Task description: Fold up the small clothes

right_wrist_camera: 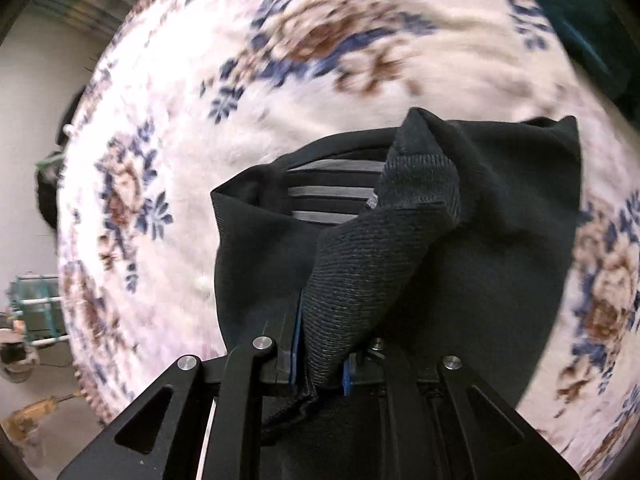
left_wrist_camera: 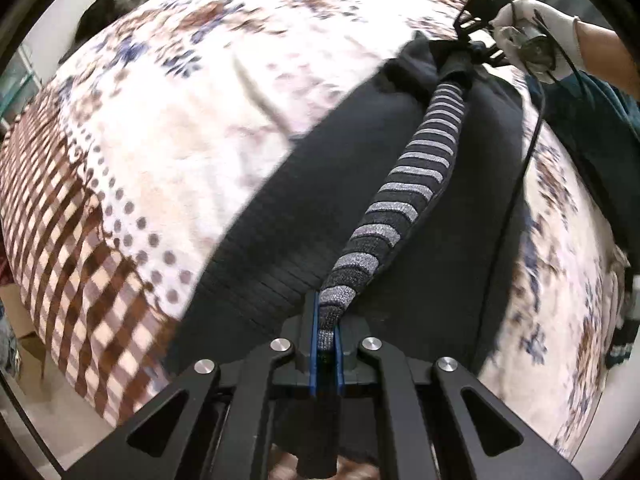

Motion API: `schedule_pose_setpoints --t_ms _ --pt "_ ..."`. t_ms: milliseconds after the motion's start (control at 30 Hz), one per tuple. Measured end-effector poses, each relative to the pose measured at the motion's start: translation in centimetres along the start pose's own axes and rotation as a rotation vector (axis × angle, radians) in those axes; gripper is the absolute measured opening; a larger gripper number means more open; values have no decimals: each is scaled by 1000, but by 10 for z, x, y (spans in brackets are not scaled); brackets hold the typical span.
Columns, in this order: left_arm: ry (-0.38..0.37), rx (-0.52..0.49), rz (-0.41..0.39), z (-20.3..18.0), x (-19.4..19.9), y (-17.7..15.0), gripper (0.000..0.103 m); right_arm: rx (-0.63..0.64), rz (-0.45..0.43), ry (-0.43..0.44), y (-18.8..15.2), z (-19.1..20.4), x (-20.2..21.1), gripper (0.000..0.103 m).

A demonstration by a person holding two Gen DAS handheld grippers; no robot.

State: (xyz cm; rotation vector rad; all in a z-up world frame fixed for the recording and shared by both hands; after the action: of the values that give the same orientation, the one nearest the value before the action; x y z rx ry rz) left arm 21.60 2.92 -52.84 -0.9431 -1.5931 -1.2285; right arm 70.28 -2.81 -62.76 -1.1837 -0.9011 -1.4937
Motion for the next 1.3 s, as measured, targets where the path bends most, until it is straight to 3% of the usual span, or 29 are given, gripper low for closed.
schedule_pose_setpoints --t_ms 233,300,367,433,467,533,633,733,800,967,1067,1133,1233,1300 --pt "-77 87 37 30 -20 -1 5 -39 -6 -103 2 15 -29 16" --pt "-119 126 66 36 -26 -4 9 -98 33 -85 0 22 -32 32" --pt "-151 187 83 47 -26 -9 12 -117 79 -14 -3 36 -31 60" --pt "-148 224 97 59 -21 -15 15 -78 125 97 -9 56 -23 71" --pt "-148 243 100 64 -18 -18 19 -46 151 205 -13 71 -14 71" --pt "-149 295 89 76 -8 -20 26 -3 182 296 -21 80 -1 72" --pt "-150 346 53 88 12 -20 36 70 147 267 -35 68 21 72" --pt "-149 292 19 82 22 -11 54 110 127 181 -55 41 31 72" --pt "-163 231 20 70 18 -5 54 138 131 157 -70 24 35 72" --pt "-101 44 116 36 -26 3 54 175 141 109 -90 -7 26 72" --pt "-79 75 141 37 -41 1 54 168 213 116 -116 -7 16 72" --pt "-62 97 140 44 -45 -2 54 180 286 150 -146 0 9 72" --pt "-43 148 159 66 -45 -16 54 221 400 120 -198 12 -14 72" --pt "-22 195 159 81 -39 -19 54 195 465 191 -224 36 -31 72"
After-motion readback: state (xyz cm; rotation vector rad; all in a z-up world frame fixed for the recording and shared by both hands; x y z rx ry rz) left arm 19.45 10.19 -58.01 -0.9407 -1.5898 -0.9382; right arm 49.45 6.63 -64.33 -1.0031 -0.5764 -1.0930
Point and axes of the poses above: each gripper's, at about its wrist camera, not at the fingertips, and x roughly against the way its jaws point, z to its left, y to its top, the point moved 9 cm from there along -x, roughly the way its jaws point, and after that the axes turned 10 degrees about -x, right-handed, at the moved point
